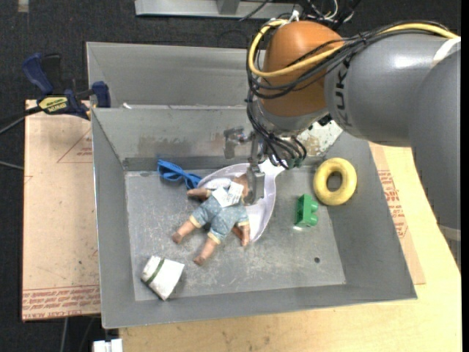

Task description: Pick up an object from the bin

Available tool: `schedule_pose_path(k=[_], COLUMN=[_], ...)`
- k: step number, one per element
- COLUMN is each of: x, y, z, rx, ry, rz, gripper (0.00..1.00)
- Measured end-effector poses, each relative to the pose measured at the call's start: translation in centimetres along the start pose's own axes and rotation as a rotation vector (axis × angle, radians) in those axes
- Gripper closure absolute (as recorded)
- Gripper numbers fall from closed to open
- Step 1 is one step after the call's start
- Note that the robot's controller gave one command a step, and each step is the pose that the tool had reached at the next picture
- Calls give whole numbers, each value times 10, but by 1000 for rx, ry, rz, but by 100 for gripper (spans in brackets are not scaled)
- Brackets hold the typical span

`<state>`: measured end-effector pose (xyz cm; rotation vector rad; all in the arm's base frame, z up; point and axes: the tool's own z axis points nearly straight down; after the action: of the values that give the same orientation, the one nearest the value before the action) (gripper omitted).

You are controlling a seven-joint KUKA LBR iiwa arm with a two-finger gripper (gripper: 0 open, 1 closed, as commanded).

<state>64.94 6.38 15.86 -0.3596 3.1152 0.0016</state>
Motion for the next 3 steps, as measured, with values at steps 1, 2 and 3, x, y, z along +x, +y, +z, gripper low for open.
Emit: schedule_pose_path(k=[1,2,3], x=[-2,7,-2], y=[3,-7,-16], z=[0,48,75], rx=[-2,0,-4], ry=[-2,-1,-29], rz=[42,76,-148], gripper=[0,0,100])
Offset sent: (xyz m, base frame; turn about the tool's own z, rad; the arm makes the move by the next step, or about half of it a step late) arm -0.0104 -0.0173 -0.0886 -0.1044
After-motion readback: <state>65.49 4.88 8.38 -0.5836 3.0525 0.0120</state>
